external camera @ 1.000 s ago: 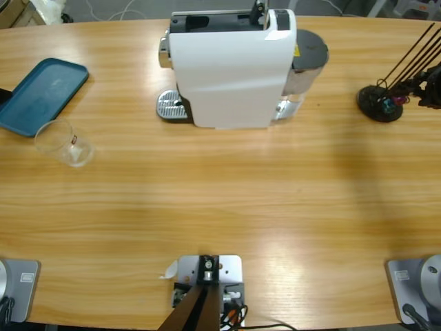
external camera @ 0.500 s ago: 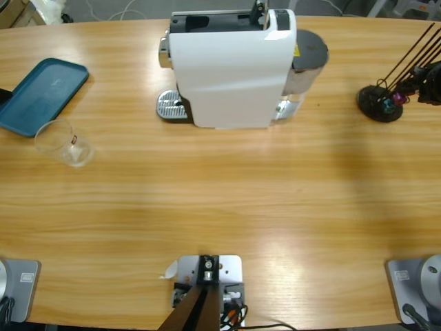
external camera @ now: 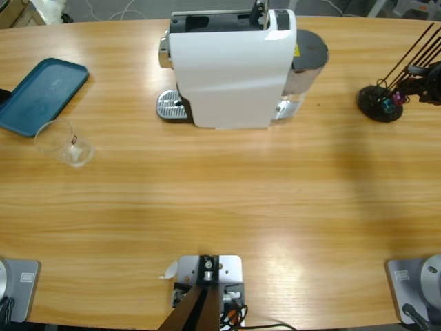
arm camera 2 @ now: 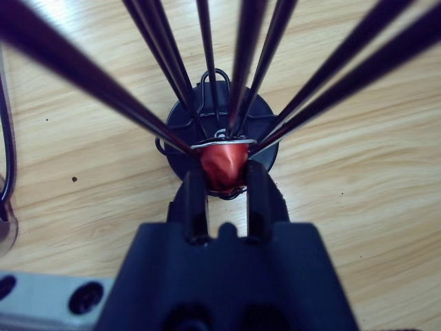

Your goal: Pour coffee

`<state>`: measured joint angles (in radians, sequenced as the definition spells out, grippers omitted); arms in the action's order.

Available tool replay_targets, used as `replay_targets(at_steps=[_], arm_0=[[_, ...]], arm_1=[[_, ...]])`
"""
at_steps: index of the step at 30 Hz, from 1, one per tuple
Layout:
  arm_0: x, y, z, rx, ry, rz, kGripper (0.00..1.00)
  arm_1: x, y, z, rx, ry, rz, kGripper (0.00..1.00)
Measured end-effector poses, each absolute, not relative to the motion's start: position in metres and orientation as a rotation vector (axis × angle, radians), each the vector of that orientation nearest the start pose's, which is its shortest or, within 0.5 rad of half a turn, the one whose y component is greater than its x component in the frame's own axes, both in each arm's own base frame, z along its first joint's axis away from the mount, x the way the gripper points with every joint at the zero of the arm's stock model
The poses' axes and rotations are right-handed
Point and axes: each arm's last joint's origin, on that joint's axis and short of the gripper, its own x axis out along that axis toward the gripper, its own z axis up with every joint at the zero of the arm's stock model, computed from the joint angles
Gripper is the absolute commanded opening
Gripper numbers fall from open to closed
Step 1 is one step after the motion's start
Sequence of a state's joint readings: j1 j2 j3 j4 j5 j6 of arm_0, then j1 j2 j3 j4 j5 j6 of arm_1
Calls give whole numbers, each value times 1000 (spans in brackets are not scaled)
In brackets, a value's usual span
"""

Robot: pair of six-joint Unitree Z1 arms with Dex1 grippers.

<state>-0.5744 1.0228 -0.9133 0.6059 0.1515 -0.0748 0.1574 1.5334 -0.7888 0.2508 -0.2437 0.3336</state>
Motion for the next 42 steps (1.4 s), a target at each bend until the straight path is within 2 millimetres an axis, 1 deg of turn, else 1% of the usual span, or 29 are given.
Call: replay_targets(at_steps=[4,7,12,16,19,25,26,27,28,30,32,33,35,37,42], arm_0=[[113,-64,357,186,689,-378,899],[113,-64,356,186,690,-378,899],[113,-64,356,186,689,-378,899],[112,-64,356,185,688,-379,899],[112,-63,357,184,685,-379,899],[108,-61,358,180,674,-380,898],[107,-61,358,178,670,-380,881],[106,-60,358,177,667,-380,825],[106,-59,358,175,662,-381,821],[104,-58,359,176,652,-383,821],[104,-58,358,184,645,-387,821],[104,-58,358,186,645,-388,821],[104,-58,358,191,645,-389,821],[104,-58,357,198,643,-392,821],[104,-58,357,208,642,-395,821]], arm_1=[[248,27,250,104,941,-248,57],[240,25,259,99,926,-247,57],[231,24,294,64,884,-225,57],[230,25,332,29,855,-210,57],[228,27,358,18,835,-201,57],[223,34,399,-16,806,-161,62],[219,35,405,-35,799,-143,62],[214,39,412,-63,785,-114,62],[209,43,416,-106,771,-72,62],[195,59,422,-246,739,66,62],[173,76,430,-378,679,231,62],[162,81,433,-412,652,294,62],[140,90,436,-454,618,429,62],[125,99,437,-475,602,555,62],[104,118,437,-526,574,809,62]])
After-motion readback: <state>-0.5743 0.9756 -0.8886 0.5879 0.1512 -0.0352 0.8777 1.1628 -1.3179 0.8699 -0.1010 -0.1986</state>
